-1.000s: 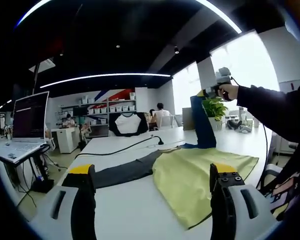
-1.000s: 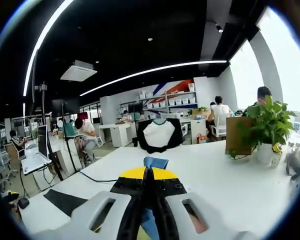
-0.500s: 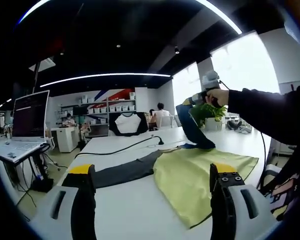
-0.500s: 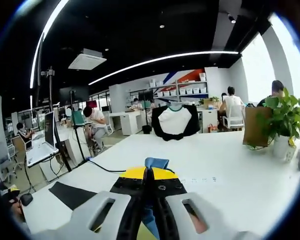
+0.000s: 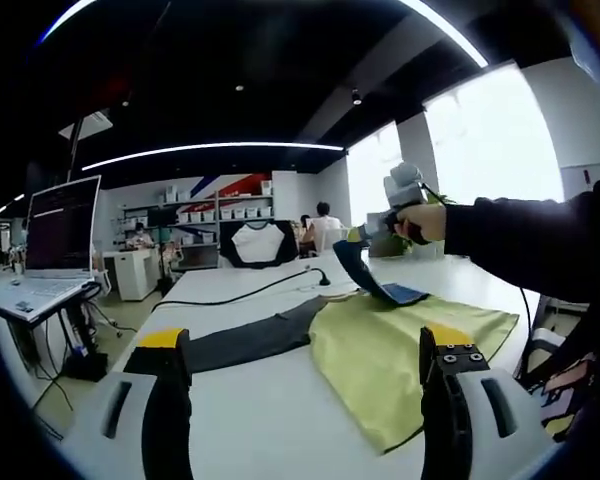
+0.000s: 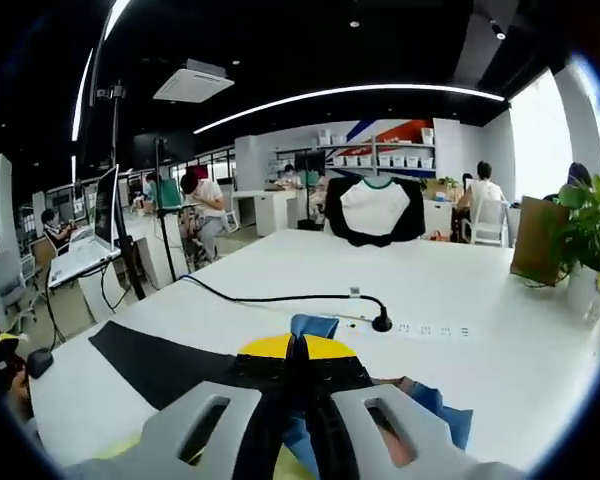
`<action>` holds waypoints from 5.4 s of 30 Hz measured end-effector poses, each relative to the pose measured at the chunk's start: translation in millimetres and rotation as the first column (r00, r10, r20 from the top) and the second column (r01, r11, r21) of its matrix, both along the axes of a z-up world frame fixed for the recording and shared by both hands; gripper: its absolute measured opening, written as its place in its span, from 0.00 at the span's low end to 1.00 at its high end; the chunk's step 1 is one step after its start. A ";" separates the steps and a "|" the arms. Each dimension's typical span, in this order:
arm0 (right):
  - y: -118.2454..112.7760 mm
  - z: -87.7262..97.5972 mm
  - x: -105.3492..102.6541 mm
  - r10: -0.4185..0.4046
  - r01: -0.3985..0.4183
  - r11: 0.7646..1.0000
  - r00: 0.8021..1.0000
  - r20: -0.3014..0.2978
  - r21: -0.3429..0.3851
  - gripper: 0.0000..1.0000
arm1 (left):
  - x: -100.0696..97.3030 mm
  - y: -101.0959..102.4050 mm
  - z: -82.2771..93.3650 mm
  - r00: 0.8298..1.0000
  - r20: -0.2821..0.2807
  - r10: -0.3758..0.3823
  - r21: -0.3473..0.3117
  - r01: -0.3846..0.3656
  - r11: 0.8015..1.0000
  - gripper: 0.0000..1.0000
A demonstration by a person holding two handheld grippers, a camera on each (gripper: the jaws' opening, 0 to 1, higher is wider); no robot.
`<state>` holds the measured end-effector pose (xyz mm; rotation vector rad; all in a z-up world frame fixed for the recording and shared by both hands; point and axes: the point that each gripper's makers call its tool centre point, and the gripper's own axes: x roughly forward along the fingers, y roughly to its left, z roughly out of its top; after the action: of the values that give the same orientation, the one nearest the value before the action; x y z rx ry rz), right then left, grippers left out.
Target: Fold the garment on the visible template until the final outline fits inside the template.
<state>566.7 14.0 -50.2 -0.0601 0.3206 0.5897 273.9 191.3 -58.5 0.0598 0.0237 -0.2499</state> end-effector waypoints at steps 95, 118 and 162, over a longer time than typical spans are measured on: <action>79.3 -129.8 -48.9 0.290 -0.311 0.946 0.938 -0.189 -0.093 0.03 | 7.1 5.0 -16.3 0.998 -0.062 0.007 -0.002 -0.007 1.000 0.99; 98.2 -84.5 -52.0 0.348 -0.349 0.937 0.936 -0.040 -0.015 0.36 | 5.1 5.2 -10.6 0.999 -0.050 0.004 -0.030 -0.005 1.000 0.99; -196.0 64.5 -103.5 -0.047 0.064 0.997 0.932 0.358 -0.037 0.77 | 6.3 20.3 -6.6 0.997 -0.016 0.076 -0.068 -0.077 0.995 1.00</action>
<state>463.2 -182.0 14.3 -0.2016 -0.0184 0.5036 280.2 211.6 -65.1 -0.0113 0.0307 -0.1742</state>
